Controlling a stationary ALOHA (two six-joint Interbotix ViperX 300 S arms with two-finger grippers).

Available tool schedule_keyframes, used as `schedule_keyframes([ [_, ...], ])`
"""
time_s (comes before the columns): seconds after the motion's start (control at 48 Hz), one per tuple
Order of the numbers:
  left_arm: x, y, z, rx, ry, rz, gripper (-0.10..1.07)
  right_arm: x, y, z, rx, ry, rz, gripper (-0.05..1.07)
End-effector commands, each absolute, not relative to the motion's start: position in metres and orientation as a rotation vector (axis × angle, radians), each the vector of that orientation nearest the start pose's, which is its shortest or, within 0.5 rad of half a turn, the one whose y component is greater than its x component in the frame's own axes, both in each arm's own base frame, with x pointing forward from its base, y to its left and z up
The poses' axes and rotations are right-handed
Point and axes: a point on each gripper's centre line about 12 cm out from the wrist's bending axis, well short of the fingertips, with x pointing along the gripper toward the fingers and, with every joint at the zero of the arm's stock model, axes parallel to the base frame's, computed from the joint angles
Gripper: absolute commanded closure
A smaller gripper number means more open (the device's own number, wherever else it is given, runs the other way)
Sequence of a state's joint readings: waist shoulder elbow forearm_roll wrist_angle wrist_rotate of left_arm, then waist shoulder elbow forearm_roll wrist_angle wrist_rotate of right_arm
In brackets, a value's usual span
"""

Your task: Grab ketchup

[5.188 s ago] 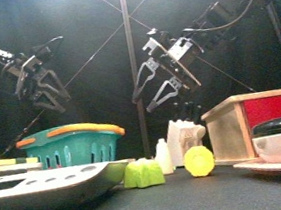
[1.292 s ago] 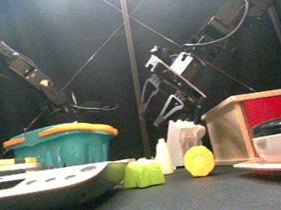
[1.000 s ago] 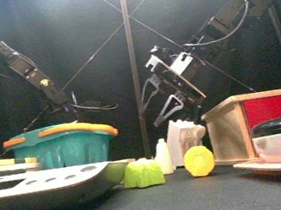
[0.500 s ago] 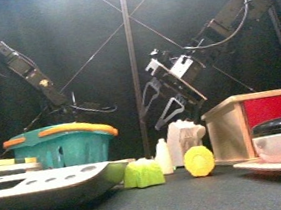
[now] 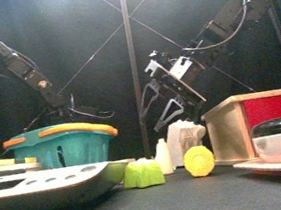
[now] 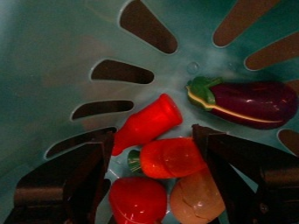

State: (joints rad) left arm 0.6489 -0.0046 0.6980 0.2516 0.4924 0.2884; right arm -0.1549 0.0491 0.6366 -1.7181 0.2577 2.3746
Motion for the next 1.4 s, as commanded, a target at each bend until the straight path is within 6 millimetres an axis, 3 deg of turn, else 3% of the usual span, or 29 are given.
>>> schedule_keyframes([
  [0.0, 0.261, 0.217, 0.131, 0.13, 1.273, 0.367, -0.05, 0.393, -0.094, 0.18, 0.592, 0.455, -0.585, 0.16],
  [0.312, 0.263, 0.218, 0.112, 0.113, 1.309, 0.347, -0.02, 0.393, -0.094, 0.178, 0.591, 0.459, -0.586, 0.16],
  [0.604, 0.266, 0.22, 0.113, 0.124, 1.276, 0.351, 0.03, 0.393, -0.094, 0.177, 0.595, 0.462, -0.589, 0.16],
  [0.917, 0.265, 0.219, 0.111, 0.124, 1.281, 0.348, 0.33, 0.393, -0.094, 0.177, 0.596, 0.461, -0.589, 0.16],
  [1.146, 0.266, 0.217, 0.122, 0.135, 1.259, 0.357, 0.34, 0.393, -0.094, 0.177, 0.596, 0.461, -0.589, 0.16],
  [1.375, 0.265, 0.212, 0.147, 0.158, 1.208, 0.375, 0.34, 0.393, -0.094, 0.177, 0.594, 0.461, -0.588, 0.16],
])
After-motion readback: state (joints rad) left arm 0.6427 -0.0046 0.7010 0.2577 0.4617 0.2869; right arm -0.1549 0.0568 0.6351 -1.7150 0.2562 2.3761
